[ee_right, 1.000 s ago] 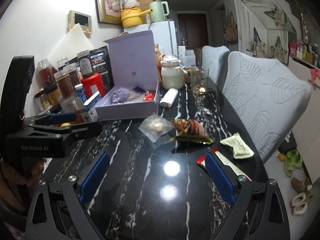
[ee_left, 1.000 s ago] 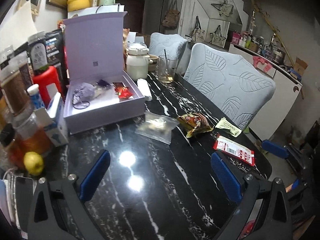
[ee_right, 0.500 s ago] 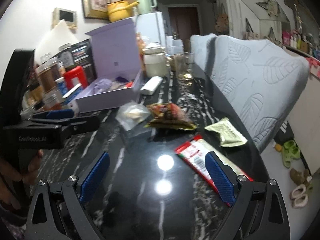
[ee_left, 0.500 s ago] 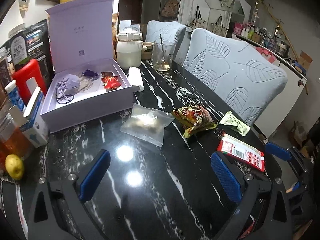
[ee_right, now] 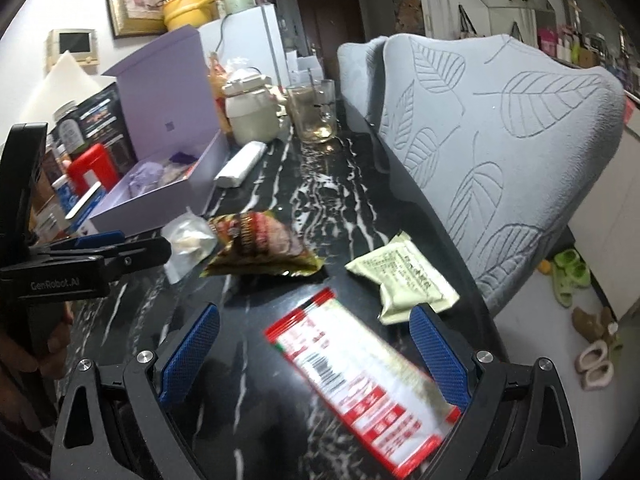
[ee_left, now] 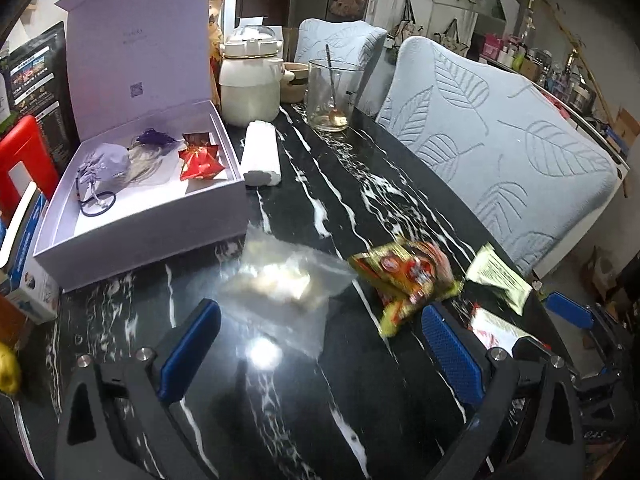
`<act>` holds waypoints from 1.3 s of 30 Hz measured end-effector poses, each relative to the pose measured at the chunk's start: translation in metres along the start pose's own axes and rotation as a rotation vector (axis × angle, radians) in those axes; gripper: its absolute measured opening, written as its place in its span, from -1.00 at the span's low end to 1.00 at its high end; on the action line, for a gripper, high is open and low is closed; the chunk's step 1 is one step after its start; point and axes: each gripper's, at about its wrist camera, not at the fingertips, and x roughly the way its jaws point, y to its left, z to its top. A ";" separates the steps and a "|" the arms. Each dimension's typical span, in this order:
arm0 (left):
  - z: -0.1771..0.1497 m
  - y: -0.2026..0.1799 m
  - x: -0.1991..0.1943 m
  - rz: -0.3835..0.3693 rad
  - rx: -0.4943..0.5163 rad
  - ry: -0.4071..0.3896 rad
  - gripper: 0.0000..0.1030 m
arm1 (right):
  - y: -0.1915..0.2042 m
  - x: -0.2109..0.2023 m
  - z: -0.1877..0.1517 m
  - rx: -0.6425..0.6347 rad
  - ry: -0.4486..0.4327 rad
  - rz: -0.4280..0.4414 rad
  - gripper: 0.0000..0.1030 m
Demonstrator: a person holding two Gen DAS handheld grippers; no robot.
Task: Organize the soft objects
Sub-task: 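Grasp the clear zip bag with the left gripper while the right grasps the green sachet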
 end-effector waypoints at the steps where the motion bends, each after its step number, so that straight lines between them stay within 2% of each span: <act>1: 0.002 0.002 0.004 0.005 -0.001 0.004 0.99 | -0.002 0.004 0.004 0.000 0.007 -0.001 0.89; 7: 0.016 0.019 0.025 -0.002 -0.036 0.048 0.99 | -0.013 0.024 0.021 0.027 0.035 0.014 0.89; 12: 0.018 0.031 0.037 0.009 -0.064 0.051 0.99 | -0.014 0.038 0.033 0.005 0.062 -0.005 0.89; 21: 0.019 0.027 0.064 -0.053 0.020 0.123 0.99 | -0.024 0.061 0.039 0.008 0.121 -0.033 0.89; 26: 0.020 0.027 0.078 -0.081 0.026 0.165 0.99 | -0.030 0.067 0.039 0.002 0.138 -0.054 0.89; 29: 0.019 0.024 0.081 -0.053 0.061 0.161 0.99 | -0.039 0.071 0.039 0.002 0.160 -0.081 0.88; 32: 0.019 0.018 0.085 0.006 0.113 0.157 0.99 | -0.049 0.076 0.038 0.024 0.173 -0.094 0.88; 37: 0.016 0.007 0.087 0.024 0.159 0.154 0.99 | -0.056 0.083 0.034 0.008 0.205 -0.113 0.80; 39: 0.017 0.007 0.088 0.032 0.142 0.158 0.99 | -0.055 0.085 0.032 -0.028 0.213 -0.132 0.72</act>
